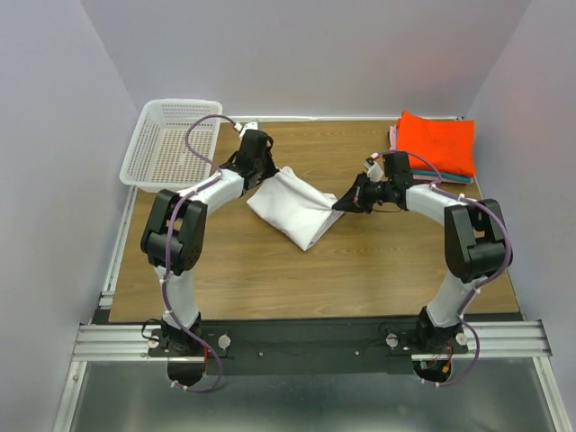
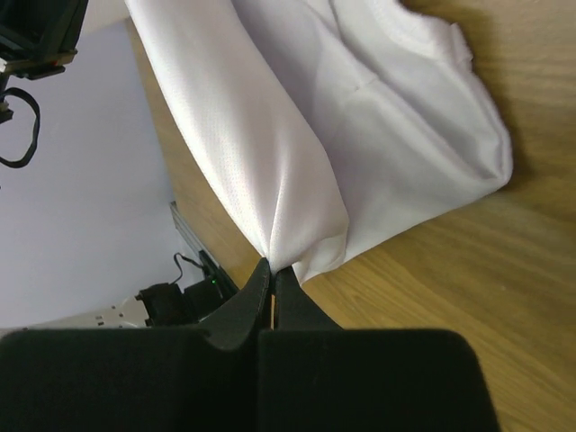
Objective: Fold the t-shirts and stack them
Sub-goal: Fold the tshirt
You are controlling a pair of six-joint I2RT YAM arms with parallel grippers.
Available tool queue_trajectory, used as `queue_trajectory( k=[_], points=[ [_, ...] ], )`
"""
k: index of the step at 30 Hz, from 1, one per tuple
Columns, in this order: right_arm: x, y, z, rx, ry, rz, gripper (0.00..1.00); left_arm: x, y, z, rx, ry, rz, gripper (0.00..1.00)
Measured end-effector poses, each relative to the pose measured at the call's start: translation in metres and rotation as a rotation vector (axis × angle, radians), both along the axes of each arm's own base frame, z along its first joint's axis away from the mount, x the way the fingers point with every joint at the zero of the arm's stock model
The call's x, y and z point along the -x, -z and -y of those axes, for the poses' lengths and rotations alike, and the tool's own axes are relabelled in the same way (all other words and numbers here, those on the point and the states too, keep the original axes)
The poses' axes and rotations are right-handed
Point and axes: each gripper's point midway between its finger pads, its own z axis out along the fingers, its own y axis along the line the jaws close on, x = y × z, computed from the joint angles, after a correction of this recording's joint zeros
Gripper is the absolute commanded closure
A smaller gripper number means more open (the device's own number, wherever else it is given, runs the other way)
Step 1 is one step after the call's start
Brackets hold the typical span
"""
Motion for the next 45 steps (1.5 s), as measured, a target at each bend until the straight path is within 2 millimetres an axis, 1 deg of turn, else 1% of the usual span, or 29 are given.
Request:
queue_trajectory(
  k=[2, 4, 6, 7, 9, 10, 12, 13, 14, 15, 17, 19, 21, 23, 24, 26, 27, 28, 29, 31, 33, 34, 37, 39, 42, 45],
  points=[
    [-0.007, 0.006, 0.003, 0.004, 0.01, -0.011, 0.98, -0.006, 0.006, 0.004, -0.005, 0.014, -0.007, 1.0],
    [-0.014, 0.016, 0.005, 0.009, 0.016, -0.028, 0.91, -0.013, 0.012, 0.009, -0.006, 0.029, -0.011, 0.89],
    [-0.018, 0.026, 0.008, 0.016, 0.024, -0.051, 0.86, -0.02, 0.015, 0.013, -0.007, 0.042, -0.011, 0.7],
    [-0.02, 0.032, 0.01, 0.021, 0.031, -0.064, 0.77, -0.023, 0.017, 0.014, -0.008, 0.045, -0.01, 0.57],
    [-0.025, 0.038, 0.015, 0.036, 0.046, -0.076, 0.7, -0.031, 0.019, 0.016, -0.015, 0.051, -0.002, 0.43],
    [-0.029, 0.04, 0.018, 0.045, 0.052, -0.07, 0.6, -0.036, 0.019, 0.016, -0.02, 0.055, 0.004, 0.33],
    [-0.038, 0.039, 0.023, 0.053, 0.065, -0.055, 0.42, -0.042, 0.019, 0.015, -0.021, 0.056, 0.01, 0.22],
    [-0.042, 0.037, 0.025, 0.058, 0.066, -0.036, 0.25, -0.044, 0.017, 0.016, -0.021, 0.06, 0.016, 0.21],
    [-0.046, 0.034, 0.026, 0.061, 0.064, -0.019, 0.14, -0.045, 0.015, 0.017, -0.021, 0.062, 0.021, 0.2],
    [-0.051, 0.029, 0.027, 0.063, 0.063, 0.008, 0.0, -0.047, 0.013, 0.016, -0.023, 0.064, 0.027, 0.19],
    [-0.054, 0.019, 0.03, 0.069, 0.067, 0.046, 0.0, -0.047, 0.006, 0.015, -0.024, 0.067, 0.041, 0.18],
    [-0.053, 0.006, 0.031, 0.075, 0.067, 0.087, 0.0, -0.045, -0.002, 0.015, -0.024, 0.07, 0.056, 0.18],
    [-0.05, -0.011, 0.033, 0.076, 0.067, 0.135, 0.0, -0.037, -0.015, 0.013, -0.021, 0.076, 0.074, 0.17],
    [-0.043, -0.028, 0.03, 0.075, 0.058, 0.186, 0.0, -0.021, -0.029, 0.011, -0.01, 0.086, 0.096, 0.17],
    [-0.04, -0.035, 0.027, 0.077, 0.047, 0.211, 0.0, -0.012, -0.036, 0.011, 0.0, 0.096, 0.109, 0.14],
    [-0.033, -0.044, 0.014, 0.076, 0.011, 0.247, 0.0, 0.005, -0.048, 0.012, 0.02, 0.118, 0.134, 0.14],
    [-0.028, -0.045, 0.005, 0.075, -0.016, 0.256, 0.0, 0.008, -0.052, 0.013, 0.034, 0.128, 0.145, 0.13],
    [-0.019, -0.043, -0.01, 0.074, -0.06, 0.259, 0.0, 0.014, -0.055, 0.013, 0.045, 0.136, 0.158, 0.13],
    [-0.015, -0.041, -0.019, 0.077, -0.084, 0.259, 0.0, 0.02, -0.054, 0.013, 0.055, 0.147, 0.162, 0.13],
    [-0.006, -0.031, -0.038, 0.086, -0.139, 0.248, 0.0, 0.026, -0.048, 0.016, 0.068, 0.167, 0.156, 0.13],
    [-0.007, -0.018, -0.051, 0.101, -0.17, 0.233, 0.0, 0.03, -0.036, 0.019, 0.073, 0.187, 0.132, 0.13],
    [-0.01, -0.013, -0.052, 0.108, -0.172, 0.227, 0.0, 0.031, -0.03, 0.022, 0.078, 0.201, 0.118, 0.13],
    [-0.03, 0.01, -0.049, 0.164, -0.141, 0.21, 0.0, 0.031, -0.01, 0.029, 0.09, 0.231, 0.08, 0.13],
    [-0.038, 0.026, -0.044, 0.206, -0.116, 0.195, 0.0, 0.034, 0.005, 0.031, 0.092, 0.242, 0.05, 0.13],
    [-0.044, 0.04, -0.036, 0.247, -0.09, 0.178, 0.0, 0.044, 0.026, 0.03, 0.094, 0.25, 0.001, 0.13],
    [-0.046, 0.049, -0.033, 0.272, -0.081, 0.173, 0.0, 0.056, 0.045, 0.026, 0.096, 0.247, -0.037, 0.13]
  ],
)
